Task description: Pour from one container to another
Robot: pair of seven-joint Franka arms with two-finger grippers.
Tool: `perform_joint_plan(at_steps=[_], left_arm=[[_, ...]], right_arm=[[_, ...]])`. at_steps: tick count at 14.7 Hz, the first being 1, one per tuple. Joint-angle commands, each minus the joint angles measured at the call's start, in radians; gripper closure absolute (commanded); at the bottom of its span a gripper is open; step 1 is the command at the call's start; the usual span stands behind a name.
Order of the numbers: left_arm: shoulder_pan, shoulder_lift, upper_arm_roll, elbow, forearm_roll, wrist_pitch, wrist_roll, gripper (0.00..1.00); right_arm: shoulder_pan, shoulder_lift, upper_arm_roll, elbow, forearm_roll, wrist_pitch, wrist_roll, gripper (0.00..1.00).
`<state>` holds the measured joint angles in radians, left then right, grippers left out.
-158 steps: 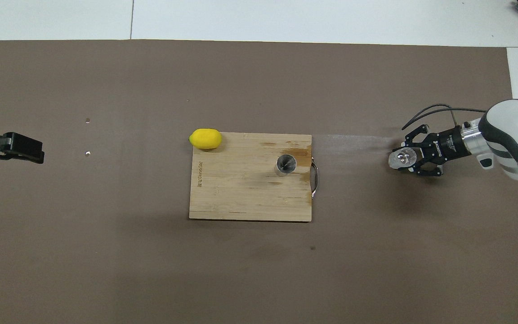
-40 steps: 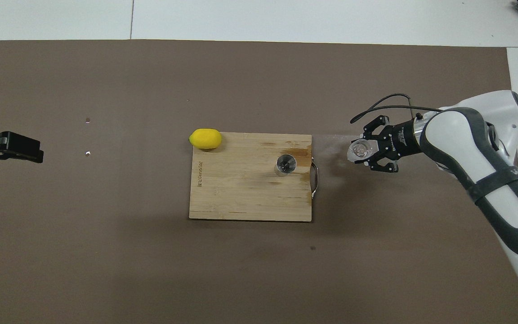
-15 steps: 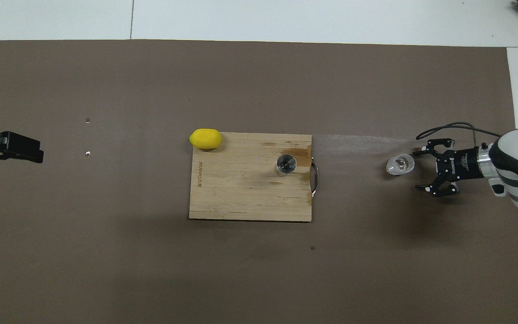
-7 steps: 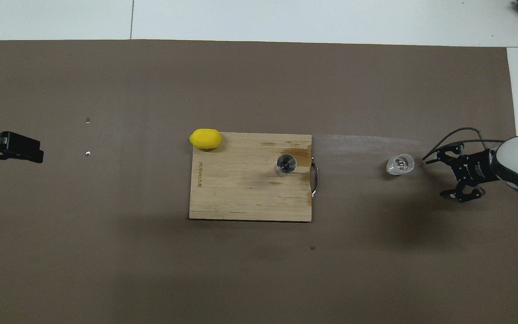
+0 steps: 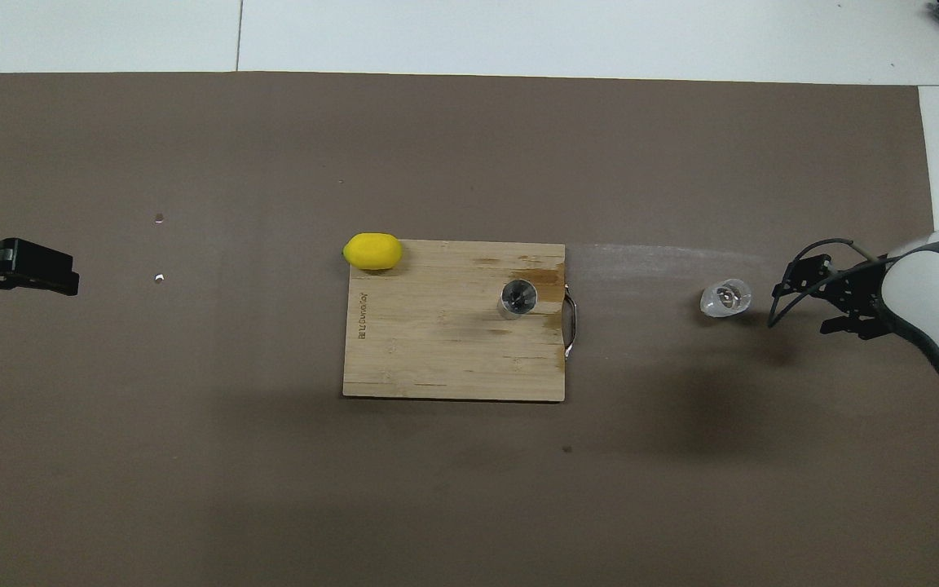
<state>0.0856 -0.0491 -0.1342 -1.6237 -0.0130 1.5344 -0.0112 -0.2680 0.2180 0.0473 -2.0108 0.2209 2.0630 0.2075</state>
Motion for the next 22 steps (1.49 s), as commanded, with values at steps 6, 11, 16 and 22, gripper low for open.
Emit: perform_joint_plan(at_steps=[6, 11, 16, 22], left_arm=[[0.011, -0.028, -0.004, -0.025, -0.012, 0.004, 0.008, 0.00], [0.011, -0.028, -0.004, -0.025, -0.012, 0.004, 0.008, 0.00], [0.011, -0.028, -0.004, -0.025, -0.012, 0.004, 0.008, 0.00], [0.011, -0.028, -0.004, -0.025, -0.012, 0.004, 0.008, 0.00]], right_arm=[[0.188, -0.144, 0.003, -0.003, -0.146, -0.029, -0.020, 0.00], [0.248, -0.221, 0.011, 0.137, -0.201, -0.221, 0.053, 0.00], [0.265, -0.203, 0.012, 0.410, -0.241, -0.443, 0.078, 0.00], [0.302, -0.212, 0.022, 0.417, -0.252, -0.506, 0.141, 0.00]])
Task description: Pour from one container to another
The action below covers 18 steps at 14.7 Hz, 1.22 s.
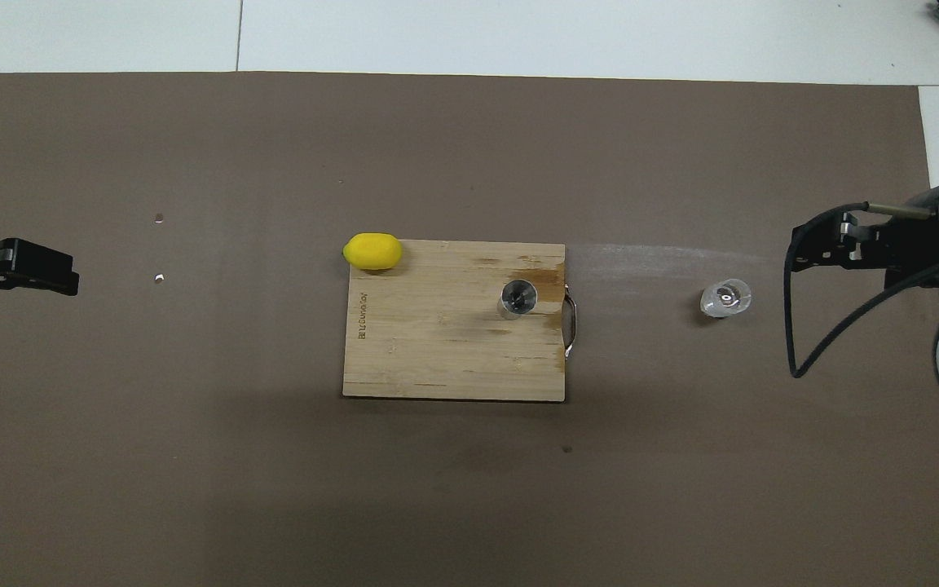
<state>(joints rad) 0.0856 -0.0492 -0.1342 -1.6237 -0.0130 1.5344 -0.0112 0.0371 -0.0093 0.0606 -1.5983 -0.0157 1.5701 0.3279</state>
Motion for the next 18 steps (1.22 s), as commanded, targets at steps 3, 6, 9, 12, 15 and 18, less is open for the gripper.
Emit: perform_joint_plan(at_steps=[3, 6, 9, 12, 15, 18], left_arm=[[0.011, -0.028, -0.004, -0.025, -0.012, 0.004, 0.008, 0.00], [0.011, -0.028, -0.004, -0.025, -0.012, 0.004, 0.008, 0.00], [0.011, -0.028, -0.004, -0.025, -0.012, 0.004, 0.008, 0.00], [0.011, -0.028, -0.004, -0.027, -0.012, 0.004, 0.008, 0.00], [0.011, -0.028, -0.004, -0.025, -0.012, 0.004, 0.008, 0.00], [0.011, -0.028, -0.004, -0.027, -0.012, 0.004, 0.008, 0.00]], right_arm=[[-0.020, -0.021, 0.005, -0.069, -0.010, -0.001, -0.003, 0.00], [-0.026, -0.026, 0.005, -0.075, -0.010, -0.001, -0.084, 0.00], [-0.049, -0.024, 0.002, -0.074, -0.007, 0.001, -0.193, 0.00], [-0.045, -0.024, 0.002, -0.074, -0.007, -0.001, -0.185, 0.00], [-0.039, -0.024, 0.002, -0.074, -0.007, 0.004, -0.170, 0.00], [-0.037, -0.024, 0.002, -0.074, -0.007, 0.004, -0.159, 0.00]])
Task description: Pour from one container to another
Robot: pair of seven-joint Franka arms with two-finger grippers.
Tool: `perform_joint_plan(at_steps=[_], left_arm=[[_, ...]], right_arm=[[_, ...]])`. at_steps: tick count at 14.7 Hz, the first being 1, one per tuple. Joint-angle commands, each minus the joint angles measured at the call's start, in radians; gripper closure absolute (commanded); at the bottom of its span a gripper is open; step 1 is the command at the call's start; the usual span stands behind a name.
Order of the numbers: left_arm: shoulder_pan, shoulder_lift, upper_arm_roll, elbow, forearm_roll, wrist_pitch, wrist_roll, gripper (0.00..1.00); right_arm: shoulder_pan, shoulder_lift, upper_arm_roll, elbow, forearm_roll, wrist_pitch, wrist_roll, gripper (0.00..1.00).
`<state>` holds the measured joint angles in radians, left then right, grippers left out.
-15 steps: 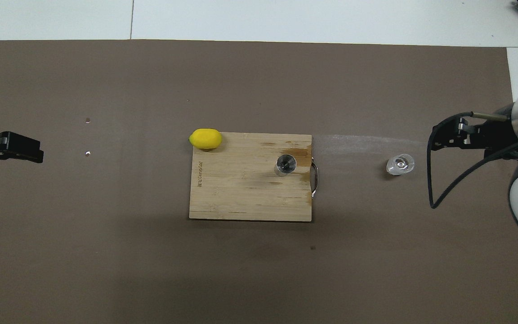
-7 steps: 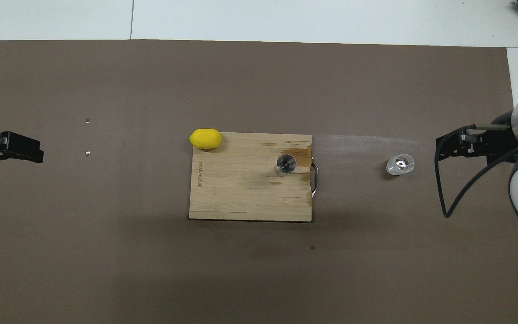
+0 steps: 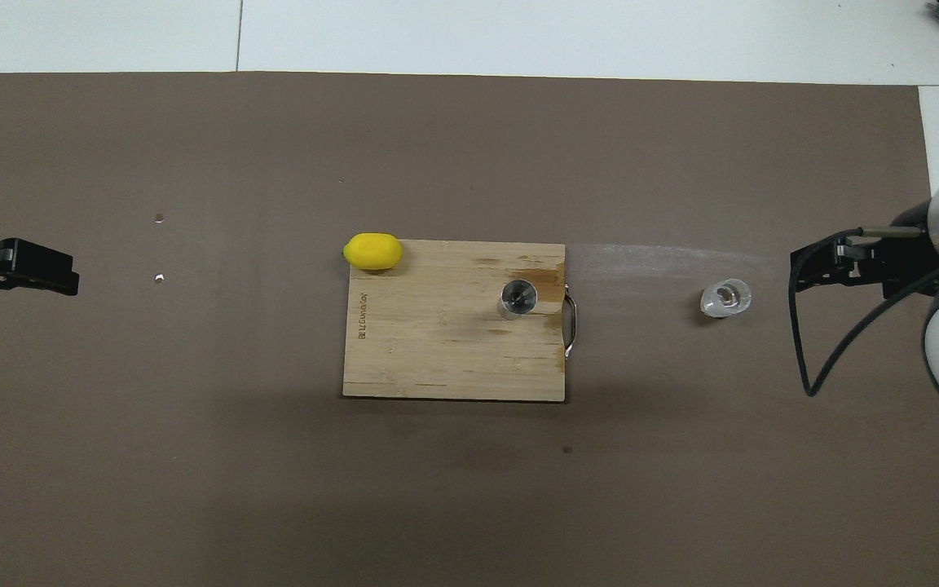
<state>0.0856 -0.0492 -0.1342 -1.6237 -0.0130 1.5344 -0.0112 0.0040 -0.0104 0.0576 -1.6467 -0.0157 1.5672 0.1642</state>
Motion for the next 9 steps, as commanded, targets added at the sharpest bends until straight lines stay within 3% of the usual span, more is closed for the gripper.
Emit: perform_joint_plan(at_steps=[1, 9], left_arm=[[0.011, -0.028, -0.004, -0.025, -0.012, 0.004, 0.008, 0.00], [0.011, -0.028, -0.004, -0.025, -0.012, 0.004, 0.008, 0.00]], right_arm=[[-0.004, -0.023, 0.005, -0.025, -0.007, 0.008, 0.015, 0.00], [-0.006, -0.011, 0.008, 0.010, -0.009, 0.024, 0.044, 0.00]])
